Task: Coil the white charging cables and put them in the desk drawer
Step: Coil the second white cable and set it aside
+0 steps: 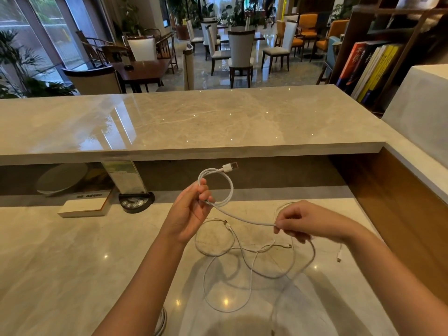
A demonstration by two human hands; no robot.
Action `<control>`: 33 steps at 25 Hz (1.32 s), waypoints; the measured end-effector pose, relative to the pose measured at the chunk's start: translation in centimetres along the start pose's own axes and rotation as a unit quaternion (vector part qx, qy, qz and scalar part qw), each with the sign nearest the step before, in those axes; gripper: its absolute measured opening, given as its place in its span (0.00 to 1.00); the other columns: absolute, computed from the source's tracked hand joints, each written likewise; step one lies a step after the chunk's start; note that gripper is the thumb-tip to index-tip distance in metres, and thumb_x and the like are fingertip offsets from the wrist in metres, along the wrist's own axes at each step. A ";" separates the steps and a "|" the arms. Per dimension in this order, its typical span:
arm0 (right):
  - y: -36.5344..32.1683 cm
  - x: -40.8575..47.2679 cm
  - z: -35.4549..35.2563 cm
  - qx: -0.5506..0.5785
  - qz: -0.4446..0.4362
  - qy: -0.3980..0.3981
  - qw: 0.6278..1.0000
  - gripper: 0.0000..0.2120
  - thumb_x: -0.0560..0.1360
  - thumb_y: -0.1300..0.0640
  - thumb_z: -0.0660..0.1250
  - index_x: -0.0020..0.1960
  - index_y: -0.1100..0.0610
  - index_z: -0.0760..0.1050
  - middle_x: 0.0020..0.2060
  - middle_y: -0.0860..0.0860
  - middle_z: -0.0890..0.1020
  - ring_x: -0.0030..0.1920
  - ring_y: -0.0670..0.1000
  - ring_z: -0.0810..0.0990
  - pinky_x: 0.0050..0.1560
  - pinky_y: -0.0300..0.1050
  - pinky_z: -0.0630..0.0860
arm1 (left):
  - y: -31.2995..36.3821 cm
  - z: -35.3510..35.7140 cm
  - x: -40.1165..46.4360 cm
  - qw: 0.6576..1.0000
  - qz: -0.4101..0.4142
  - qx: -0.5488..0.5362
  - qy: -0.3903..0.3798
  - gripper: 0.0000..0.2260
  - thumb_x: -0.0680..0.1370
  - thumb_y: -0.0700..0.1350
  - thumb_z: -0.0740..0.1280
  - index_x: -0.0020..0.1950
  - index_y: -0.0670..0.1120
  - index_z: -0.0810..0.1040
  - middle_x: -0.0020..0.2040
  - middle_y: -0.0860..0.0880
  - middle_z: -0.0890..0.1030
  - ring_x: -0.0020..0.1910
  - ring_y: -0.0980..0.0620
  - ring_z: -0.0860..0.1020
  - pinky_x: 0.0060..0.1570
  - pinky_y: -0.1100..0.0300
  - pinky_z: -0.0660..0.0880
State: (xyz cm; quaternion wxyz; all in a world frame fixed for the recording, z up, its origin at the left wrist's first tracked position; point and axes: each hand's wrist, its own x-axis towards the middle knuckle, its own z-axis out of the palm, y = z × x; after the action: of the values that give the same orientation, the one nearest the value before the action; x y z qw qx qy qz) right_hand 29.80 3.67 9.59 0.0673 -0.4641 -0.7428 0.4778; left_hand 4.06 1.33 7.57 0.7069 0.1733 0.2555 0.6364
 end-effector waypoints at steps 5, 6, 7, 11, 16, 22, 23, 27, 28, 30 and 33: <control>0.3 1.0 -4.3 -0.008 0.062 -0.016 0.998 0.08 0.74 0.54 0.67 0.40 0.56 0.81 0.30 0.49 0.75 0.30 0.45 0.72 0.34 0.36 0.73 | 0.5 -0.1 -0.8 0.976 -0.065 0.175 -0.112 0.05 0.74 0.44 0.66 0.42 0.44 0.80 0.31 0.51 0.73 0.27 0.58 0.72 0.32 0.64 0.77; 0.0 1.3 -4.7 -0.004 0.058 0.014 0.998 0.08 0.74 0.55 0.67 0.39 0.57 0.81 0.30 0.50 0.75 0.29 0.45 0.71 0.33 0.37 0.71 | 0.5 -0.1 -0.9 0.964 -0.078 0.224 -0.118 0.07 0.75 0.43 0.64 0.42 0.44 0.80 0.31 0.51 0.73 0.27 0.58 0.72 0.33 0.64 0.77; -0.6 1.7 -4.9 -0.010 0.053 0.047 0.997 0.08 0.73 0.55 0.68 0.38 0.57 0.81 0.30 0.51 0.75 0.29 0.46 0.70 0.33 0.39 0.69 | 0.4 0.1 -1.0 0.952 -0.091 0.268 -0.114 0.09 0.77 0.41 0.61 0.41 0.44 0.80 0.31 0.50 0.74 0.27 0.58 0.72 0.34 0.63 0.77; -4.4 3.3 -3.4 -0.114 0.006 0.217 0.970 0.08 0.73 0.55 0.68 0.41 0.59 0.80 0.33 0.48 0.78 0.33 0.48 0.75 0.34 0.39 0.70 | -0.9 1.3 -1.3 0.916 -0.118 0.374 -0.078 0.10 0.80 0.38 0.57 0.45 0.41 0.77 0.33 0.48 0.76 0.31 0.55 0.75 0.39 0.60 0.78; -8.0 2.7 1.0 -0.192 -0.114 0.273 0.936 0.10 0.77 0.56 0.60 0.49 0.55 0.80 0.41 0.48 0.79 0.41 0.47 0.77 0.42 0.45 0.75 | -2.7 1.6 -0.8 0.939 -0.081 0.334 -0.011 0.10 0.80 0.38 0.58 0.47 0.41 0.78 0.35 0.46 0.77 0.34 0.53 0.78 0.44 0.58 0.79; -6.0 2.5 6.1 -0.259 -0.217 0.334 0.880 0.12 0.77 0.54 0.57 0.51 0.55 0.78 0.41 0.51 0.77 0.37 0.50 0.76 0.33 0.46 0.76 | -2.9 1.7 -0.7 0.972 -0.041 0.232 0.006 0.11 0.80 0.39 0.58 0.54 0.40 0.79 0.44 0.44 0.83 0.44 0.52 0.81 0.48 0.59 0.80; -5.4 2.5 6.7 -0.276 -0.227 0.355 0.864 0.11 0.76 0.53 0.59 0.51 0.55 0.78 0.39 0.50 0.77 0.33 0.50 0.76 0.28 0.44 0.76 | -2.9 1.8 -0.8 0.975 -0.041 0.217 0.008 0.11 0.80 0.39 0.58 0.54 0.40 0.79 0.45 0.44 0.84 0.45 0.52 0.82 0.48 0.59 0.80; -3.6 2.7 8.0 -0.362 -0.230 0.397 0.811 0.19 0.66 0.57 0.76 0.56 0.56 0.79 0.35 0.51 0.79 0.26 0.48 0.74 0.22 0.37 0.71 | -3.1 1.9 -0.6 0.977 -0.052 0.203 0.027 0.11 0.80 0.40 0.59 0.56 0.39 0.79 0.48 0.41 0.84 0.48 0.49 0.83 0.48 0.58 0.80; -3.5 2.8 8.2 -0.382 -0.231 0.407 0.797 0.22 0.64 0.58 0.78 0.56 0.57 0.79 0.35 0.52 0.80 0.26 0.47 0.75 0.22 0.37 0.71 | -3.1 1.8 -0.5 0.978 -0.054 0.198 0.029 0.11 0.80 0.40 0.59 0.55 0.39 0.79 0.48 0.41 0.84 0.48 0.49 0.83 0.47 0.59 0.80; -3.4 3.0 8.4 -0.404 -0.246 0.428 0.770 0.23 0.63 0.60 0.78 0.57 0.59 0.79 0.38 0.53 0.81 0.29 0.48 0.76 0.23 0.38 0.72 | -3.1 1.9 -0.4 0.982 -0.061 0.175 0.035 0.11 0.80 0.39 0.58 0.55 0.38 0.79 0.47 0.41 0.85 0.47 0.50 0.83 0.46 0.59 0.81; -3.2 3.5 8.9 -0.406 -0.268 0.436 0.757 0.24 0.64 0.63 0.75 0.60 0.60 0.77 0.39 0.53 0.80 0.34 0.49 0.77 0.28 0.40 0.72 | -3.1 2.0 -0.1 0.986 -0.059 0.148 0.047 0.10 0.80 0.39 0.58 0.52 0.38 0.78 0.42 0.42 0.84 0.43 0.50 0.84 0.45 0.59 0.81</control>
State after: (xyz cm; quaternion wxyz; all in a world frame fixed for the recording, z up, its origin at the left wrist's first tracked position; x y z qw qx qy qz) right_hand 21.01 0.22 6.05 0.3145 -0.3877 -0.8516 -0.1597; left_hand 7.72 1.02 7.46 0.6968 0.2306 0.3898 0.5562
